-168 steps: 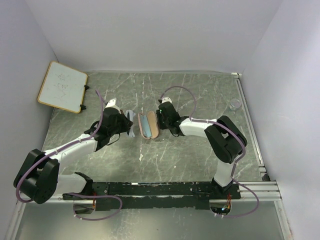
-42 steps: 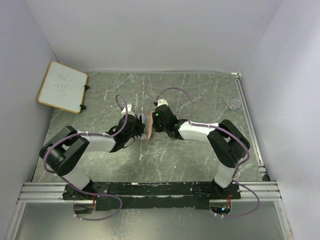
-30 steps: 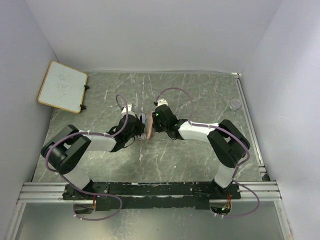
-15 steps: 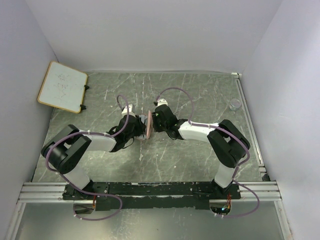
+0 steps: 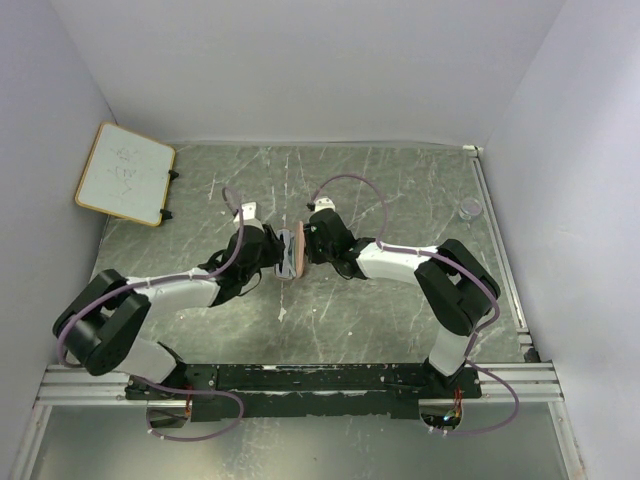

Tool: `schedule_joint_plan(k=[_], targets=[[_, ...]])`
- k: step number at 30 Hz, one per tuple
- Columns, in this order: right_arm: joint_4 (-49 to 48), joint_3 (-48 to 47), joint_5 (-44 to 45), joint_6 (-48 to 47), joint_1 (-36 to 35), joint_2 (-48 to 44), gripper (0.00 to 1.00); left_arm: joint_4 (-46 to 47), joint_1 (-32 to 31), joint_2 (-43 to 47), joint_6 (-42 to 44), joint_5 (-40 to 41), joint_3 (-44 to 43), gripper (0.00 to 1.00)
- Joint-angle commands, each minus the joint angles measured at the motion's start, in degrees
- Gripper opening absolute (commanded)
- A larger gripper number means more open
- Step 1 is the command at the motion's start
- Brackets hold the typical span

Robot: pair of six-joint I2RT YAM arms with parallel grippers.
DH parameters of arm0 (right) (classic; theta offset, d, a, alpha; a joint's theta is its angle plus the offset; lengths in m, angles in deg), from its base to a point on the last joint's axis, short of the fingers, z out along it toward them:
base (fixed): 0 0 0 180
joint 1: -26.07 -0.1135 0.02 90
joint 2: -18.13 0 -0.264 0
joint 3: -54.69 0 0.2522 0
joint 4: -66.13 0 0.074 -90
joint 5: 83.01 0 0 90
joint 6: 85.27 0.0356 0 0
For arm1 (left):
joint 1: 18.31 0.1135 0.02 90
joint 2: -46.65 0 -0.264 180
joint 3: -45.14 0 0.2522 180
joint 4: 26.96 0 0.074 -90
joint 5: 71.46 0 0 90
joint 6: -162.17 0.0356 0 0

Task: Organize the sunglasses
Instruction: Place the sunglasses in the sunglasses case, then close the sunglasses case at the center of the board.

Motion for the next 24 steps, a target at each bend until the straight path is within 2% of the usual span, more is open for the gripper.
schedule_joint_plan(k=[1, 9, 12, 21, 24], targets=[[-0.2, -1.7, 0.5, -0.3, -0.3, -0.1, 0.25, -2.4, 0.2, 3.9, 1.3, 6.3, 0.1, 0.50], [0.3, -1.6, 0.6, -0.5, -0.7, 0.3, 0.25, -1.6, 0.9, 0.1, 0.7, 7.4, 1.9, 0.50], [0.7, -3.1, 0.8, -0.7, -0.8, 0.3, 0.25, 0.3, 1.6, -2.2, 0.8, 6.8, 2.6, 0.61], [1.3, -4.0, 1.2, -0.7, -0.9, 0.7, 0.25, 3.0, 3.8, -7.3, 1.5, 3.5, 2.4, 0.62], [1.5, -4.3, 1.3, -0.9, -1.0, 1.0, 0.25, 3.7, 3.9, -7.9, 1.5, 3.2, 2.5, 0.59]])
